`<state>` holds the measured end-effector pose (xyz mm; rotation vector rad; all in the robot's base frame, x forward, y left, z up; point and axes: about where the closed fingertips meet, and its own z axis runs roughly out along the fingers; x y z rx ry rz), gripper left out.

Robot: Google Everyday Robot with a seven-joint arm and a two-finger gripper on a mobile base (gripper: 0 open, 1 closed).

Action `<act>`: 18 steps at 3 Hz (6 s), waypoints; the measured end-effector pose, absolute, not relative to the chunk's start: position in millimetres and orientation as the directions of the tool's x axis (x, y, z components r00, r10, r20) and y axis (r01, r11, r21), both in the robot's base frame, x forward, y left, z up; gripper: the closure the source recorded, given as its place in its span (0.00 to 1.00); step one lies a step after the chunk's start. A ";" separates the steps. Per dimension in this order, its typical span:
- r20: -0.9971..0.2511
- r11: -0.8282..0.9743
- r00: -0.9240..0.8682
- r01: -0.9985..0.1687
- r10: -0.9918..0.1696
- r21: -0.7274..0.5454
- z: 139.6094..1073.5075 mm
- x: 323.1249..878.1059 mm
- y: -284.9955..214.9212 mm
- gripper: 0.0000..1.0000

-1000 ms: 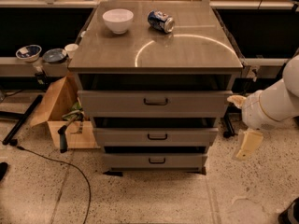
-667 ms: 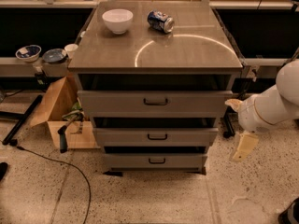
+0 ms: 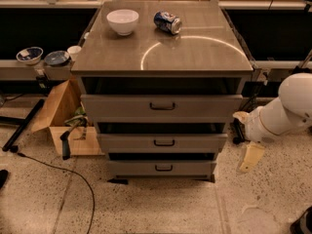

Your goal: Open middle drawer

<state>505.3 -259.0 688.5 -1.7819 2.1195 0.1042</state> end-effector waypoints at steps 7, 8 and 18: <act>-0.381 0.059 -0.014 -0.992 -0.925 -0.109 556.6 544.7 -233.2 0.00; -0.381 0.059 -0.014 -0.992 -0.925 -0.109 556.6 544.7 -233.2 0.00; -0.493 0.209 -0.160 -0.977 -0.855 -0.046 423.0 649.9 -238.5 0.42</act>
Offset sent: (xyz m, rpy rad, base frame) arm 0.0049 -0.0049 -0.0459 0.0472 -0.0189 -0.0371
